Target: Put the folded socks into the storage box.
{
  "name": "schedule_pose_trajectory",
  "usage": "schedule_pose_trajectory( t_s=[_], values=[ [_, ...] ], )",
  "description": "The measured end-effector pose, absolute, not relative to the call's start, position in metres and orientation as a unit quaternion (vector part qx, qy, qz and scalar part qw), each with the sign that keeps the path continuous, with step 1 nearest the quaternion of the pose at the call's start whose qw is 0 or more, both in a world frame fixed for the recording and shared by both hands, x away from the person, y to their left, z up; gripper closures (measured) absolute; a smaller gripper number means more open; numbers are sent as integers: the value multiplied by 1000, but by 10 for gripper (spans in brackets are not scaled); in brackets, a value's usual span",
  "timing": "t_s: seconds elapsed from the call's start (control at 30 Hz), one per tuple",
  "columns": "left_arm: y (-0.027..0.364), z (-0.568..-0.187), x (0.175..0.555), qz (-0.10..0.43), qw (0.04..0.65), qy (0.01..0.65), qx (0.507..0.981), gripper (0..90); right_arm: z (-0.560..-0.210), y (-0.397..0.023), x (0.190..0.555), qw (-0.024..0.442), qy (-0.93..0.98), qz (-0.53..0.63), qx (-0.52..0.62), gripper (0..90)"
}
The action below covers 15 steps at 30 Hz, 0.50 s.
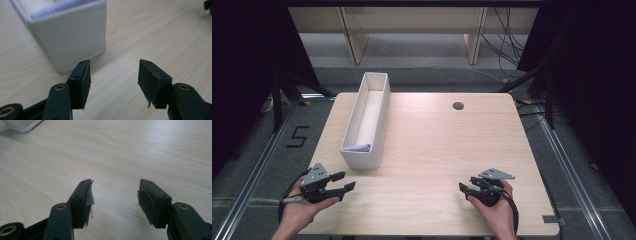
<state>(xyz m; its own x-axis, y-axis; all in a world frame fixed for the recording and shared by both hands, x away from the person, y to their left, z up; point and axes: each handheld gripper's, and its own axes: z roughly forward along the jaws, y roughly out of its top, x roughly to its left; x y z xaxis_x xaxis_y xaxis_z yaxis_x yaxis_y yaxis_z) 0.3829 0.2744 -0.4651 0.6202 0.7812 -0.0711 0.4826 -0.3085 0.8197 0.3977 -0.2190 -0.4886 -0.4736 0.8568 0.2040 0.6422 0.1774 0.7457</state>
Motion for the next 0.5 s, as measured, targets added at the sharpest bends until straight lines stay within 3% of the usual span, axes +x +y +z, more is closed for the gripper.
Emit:
schedule_pose_trajectory(
  t_s=[0.5],
  values=[
    [280, -506, 365, 191, 474, 440, 738, 422, -493, -219, 398, 127, 760, 403, 493, 449]
  ],
)
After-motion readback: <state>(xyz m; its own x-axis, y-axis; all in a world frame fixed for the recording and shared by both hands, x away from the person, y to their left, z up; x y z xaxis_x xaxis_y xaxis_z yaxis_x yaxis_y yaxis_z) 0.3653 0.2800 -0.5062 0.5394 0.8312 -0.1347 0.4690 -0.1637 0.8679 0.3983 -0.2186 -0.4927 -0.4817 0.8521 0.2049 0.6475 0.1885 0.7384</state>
